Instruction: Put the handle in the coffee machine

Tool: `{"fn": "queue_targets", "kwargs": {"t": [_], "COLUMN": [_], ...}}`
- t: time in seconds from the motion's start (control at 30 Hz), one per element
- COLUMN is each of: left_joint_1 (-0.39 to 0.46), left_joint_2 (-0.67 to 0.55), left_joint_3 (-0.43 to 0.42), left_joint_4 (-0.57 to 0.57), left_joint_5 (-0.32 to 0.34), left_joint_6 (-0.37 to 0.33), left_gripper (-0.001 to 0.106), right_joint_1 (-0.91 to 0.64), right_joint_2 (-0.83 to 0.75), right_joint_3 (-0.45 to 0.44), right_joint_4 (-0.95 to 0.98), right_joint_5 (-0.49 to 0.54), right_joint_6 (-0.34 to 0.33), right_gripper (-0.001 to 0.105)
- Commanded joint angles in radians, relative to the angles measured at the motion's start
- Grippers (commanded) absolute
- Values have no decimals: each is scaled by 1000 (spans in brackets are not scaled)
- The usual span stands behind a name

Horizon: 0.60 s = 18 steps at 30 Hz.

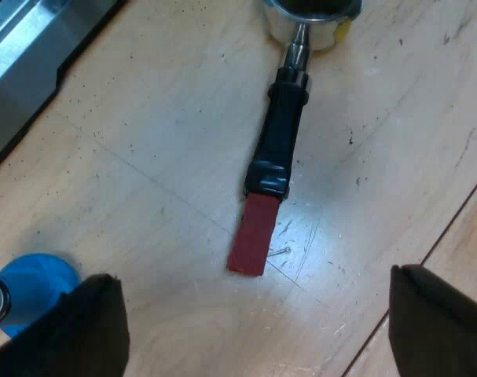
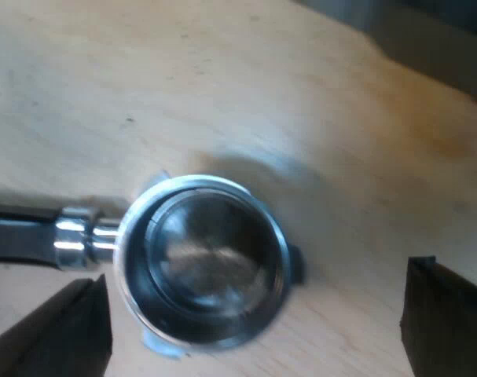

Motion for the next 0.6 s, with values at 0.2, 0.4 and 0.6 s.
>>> {"fn": "queue_targets", "kwargs": {"t": [0.2, 0.4, 0.6], "left_joint_1": [-5, -5, -5], "left_joint_2": [2, 2, 2], "left_joint_3": [-5, -5, -5], "left_joint_4": [-3, -3, -3], "left_joint_5": [5, 5, 5], "left_joint_6": [3, 3, 3], "left_gripper": [70, 70, 70], "right_joint_1": [-2, -2, -2], "right_joint_2": [100, 141, 170], "right_joint_3": [3, 3, 6], "right_joint_4": [-29, -49, -66], "right_joint_5": [-82, -126, -143], "right_joint_6": [-73, -98, -100], "right_gripper": [76, 76, 76]}}
